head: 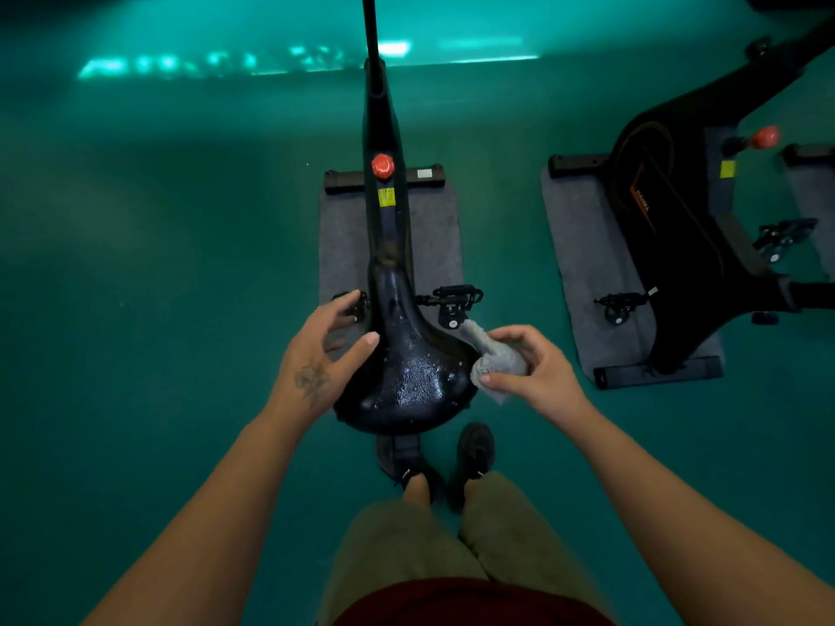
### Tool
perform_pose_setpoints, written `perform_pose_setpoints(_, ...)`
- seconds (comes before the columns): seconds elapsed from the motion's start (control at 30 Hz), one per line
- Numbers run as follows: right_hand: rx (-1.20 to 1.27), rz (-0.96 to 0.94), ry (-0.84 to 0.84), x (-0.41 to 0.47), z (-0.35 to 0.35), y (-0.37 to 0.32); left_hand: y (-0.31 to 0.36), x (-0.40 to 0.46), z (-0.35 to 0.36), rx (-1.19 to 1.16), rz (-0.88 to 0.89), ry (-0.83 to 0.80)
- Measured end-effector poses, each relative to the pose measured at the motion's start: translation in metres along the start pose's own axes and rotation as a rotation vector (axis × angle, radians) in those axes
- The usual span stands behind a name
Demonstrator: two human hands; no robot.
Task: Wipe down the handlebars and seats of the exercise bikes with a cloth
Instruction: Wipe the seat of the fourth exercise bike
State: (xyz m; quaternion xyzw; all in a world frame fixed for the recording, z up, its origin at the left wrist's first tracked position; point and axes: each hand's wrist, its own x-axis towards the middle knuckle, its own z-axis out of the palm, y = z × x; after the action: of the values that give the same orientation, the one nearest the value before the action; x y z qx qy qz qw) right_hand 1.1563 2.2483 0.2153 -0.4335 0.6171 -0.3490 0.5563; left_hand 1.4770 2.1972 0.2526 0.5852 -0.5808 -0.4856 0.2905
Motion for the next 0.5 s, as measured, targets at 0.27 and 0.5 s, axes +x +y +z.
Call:
perform_pose_setpoints(0.27, -0.312, -0.171, -0.008, -0.026, -0.014, 0.007, -0.020, -0.057, -0.006, 0.178, -0.003, -0.089)
perform_pose_setpoints(0.5, -0.441, -0.355, -0.019, -0.029, -0.001, 0.012, -0.032, -0.081, 0.016, 0.322, 0.006, -0.076)
